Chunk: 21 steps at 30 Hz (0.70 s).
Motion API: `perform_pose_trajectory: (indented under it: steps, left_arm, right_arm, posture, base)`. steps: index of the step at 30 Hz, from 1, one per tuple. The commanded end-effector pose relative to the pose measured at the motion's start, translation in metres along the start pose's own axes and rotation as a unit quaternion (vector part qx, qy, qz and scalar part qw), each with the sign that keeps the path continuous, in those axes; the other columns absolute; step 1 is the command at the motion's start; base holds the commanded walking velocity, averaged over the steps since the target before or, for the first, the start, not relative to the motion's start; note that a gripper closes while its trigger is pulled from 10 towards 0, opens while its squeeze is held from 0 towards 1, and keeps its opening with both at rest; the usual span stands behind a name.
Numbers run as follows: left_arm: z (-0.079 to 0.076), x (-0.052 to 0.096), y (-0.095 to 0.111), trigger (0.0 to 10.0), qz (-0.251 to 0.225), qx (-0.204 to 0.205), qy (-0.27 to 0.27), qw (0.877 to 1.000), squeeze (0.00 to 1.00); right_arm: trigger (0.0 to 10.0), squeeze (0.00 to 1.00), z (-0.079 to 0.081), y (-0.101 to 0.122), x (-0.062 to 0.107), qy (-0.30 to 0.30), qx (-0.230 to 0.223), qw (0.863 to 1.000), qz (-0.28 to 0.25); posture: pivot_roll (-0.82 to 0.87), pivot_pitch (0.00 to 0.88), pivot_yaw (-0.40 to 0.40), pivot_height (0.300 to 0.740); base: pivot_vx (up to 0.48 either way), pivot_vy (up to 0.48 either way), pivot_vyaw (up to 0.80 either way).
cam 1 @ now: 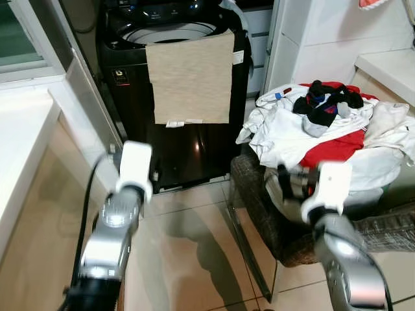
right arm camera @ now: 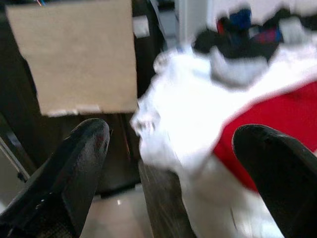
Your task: Clothes washing
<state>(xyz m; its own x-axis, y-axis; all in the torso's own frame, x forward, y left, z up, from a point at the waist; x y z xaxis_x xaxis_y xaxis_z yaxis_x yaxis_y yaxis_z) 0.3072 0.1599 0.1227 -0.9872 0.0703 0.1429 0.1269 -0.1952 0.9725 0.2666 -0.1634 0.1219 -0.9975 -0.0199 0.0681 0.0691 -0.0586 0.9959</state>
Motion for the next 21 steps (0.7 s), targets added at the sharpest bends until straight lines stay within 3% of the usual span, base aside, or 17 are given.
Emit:
perform_pose_trajectory:
  steps: [1,4,8,9,13,14,15,16,17,18,19,21]
  left_arm:
    - [0.005,0.000,0.001,10.0,0.002,-0.001,0.006,1.000,1.00]
    - [0.016,-0.003,0.017,10.0,-0.018,0.016,0.028,0.999,1.00]
    - [0.014,-0.001,0.022,10.0,-0.028,0.052,0.021,0.998,1.00]
    - [0.009,0.000,0.025,10.0,-0.036,0.064,-0.003,0.997,1.00]
    - [0.007,0.005,0.037,10.0,-0.069,0.067,-0.020,0.995,0.96]
    - [0.009,0.006,0.035,10.0,-0.073,0.054,-0.001,0.996,0.00]
    - [0.015,0.009,0.041,10.0,-0.122,0.041,0.061,0.990,0.00]
    - [0.003,0.005,0.040,10.0,-0.109,0.053,0.004,0.993,0.00]
    - [-0.001,0.005,0.040,10.0,-0.107,0.054,-0.012,0.993,0.00]
    - [-0.002,0.005,0.042,10.0,-0.116,0.027,0.010,0.993,0.00]
    - [-0.011,0.006,0.042,10.0,-0.120,-0.007,-0.011,0.993,0.00]
    - [-0.017,0.005,0.038,10.0,-0.116,-0.018,-0.028,0.993,0.00]
  right_arm:
    - [10.0,1.00,0.002,0.003,0.000,0.006,-0.002,1.000,-0.001]
    - [10.0,1.00,0.004,0.035,-0.007,0.011,0.012,0.999,-0.050]
    - [10.0,1.00,-0.001,0.037,-0.005,-0.008,0.030,0.998,-0.060]
    - [10.0,1.00,-0.002,0.035,-0.004,-0.013,0.030,0.998,-0.059]
    - [10.0,1.00,-0.002,0.041,0.002,-0.012,0.034,0.997,-0.070]
    - [10.0,1.00,-0.004,0.041,0.003,-0.019,0.048,0.996,-0.072]
    - [10.0,0.86,-0.008,0.040,0.004,-0.040,0.081,0.993,-0.076]
    - [10.0,0.07,-0.006,0.035,0.005,-0.030,0.094,0.993,-0.071]
    - [10.0,0.07,-0.005,0.034,0.005,-0.023,0.094,0.993,-0.070]
    - [10.0,0.00,-0.004,0.035,0.007,-0.024,0.083,0.994,-0.072]
    - [10.0,0.00,-0.002,0.034,0.007,-0.035,0.059,0.995,-0.066]
    - [10.0,0.00,-0.003,0.034,0.009,-0.043,0.060,0.995,-0.071]
  posture:
    - [-0.01,0.000,0.074,0.740]
    - [-0.02,0.000,0.074,0.740]
    - [-0.03,0.000,0.066,0.740]
    - [-0.03,0.000,0.066,0.740]
    - [-0.03,0.000,0.073,0.740]
    - [-0.04,0.000,0.082,0.740]
    - [-0.04,0.000,0.082,0.740]
    - [-0.05,0.000,0.084,0.740]
    - [-0.05,0.000,0.086,0.740]
    - [-0.06,0.000,0.091,0.740]
    - [-0.06,0.000,0.098,0.740]
    - [-0.07,0.000,0.101,0.740]
  base:
    - [0.000,0.000,0.00]
    - [0.000,0.000,0.00]
    - [0.000,0.000,0.00]
    - [0.000,0.000,0.00]
    - [0.000,0.000,0.00]
    - [0.000,0.000,0.00]
    - [0.000,0.000,0.00]
    - [0.000,0.000,0.00]
    - [0.000,0.000,0.00]
    - [0.000,0.000,0.00]
    - [0.000,0.000,0.00]
    - [0.000,0.000,0.00]
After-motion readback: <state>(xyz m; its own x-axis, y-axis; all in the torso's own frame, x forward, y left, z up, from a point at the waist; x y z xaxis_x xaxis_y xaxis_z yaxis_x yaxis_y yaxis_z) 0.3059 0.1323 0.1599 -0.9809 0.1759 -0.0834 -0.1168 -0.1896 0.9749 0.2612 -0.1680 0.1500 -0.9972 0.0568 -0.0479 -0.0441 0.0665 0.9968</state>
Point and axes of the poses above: a point about 5 cm out from each wrist's last joint towards the gripper, its own x axis pointing back from the gripper into the wrist, its own y axis along the axis of the wrist's last joint, z = x × y, the point moved 1 cm from there along -x, pointing out of the wrist towards the gripper, and after that the axes turned 2 degrees about -x, right-handed, at the moved point
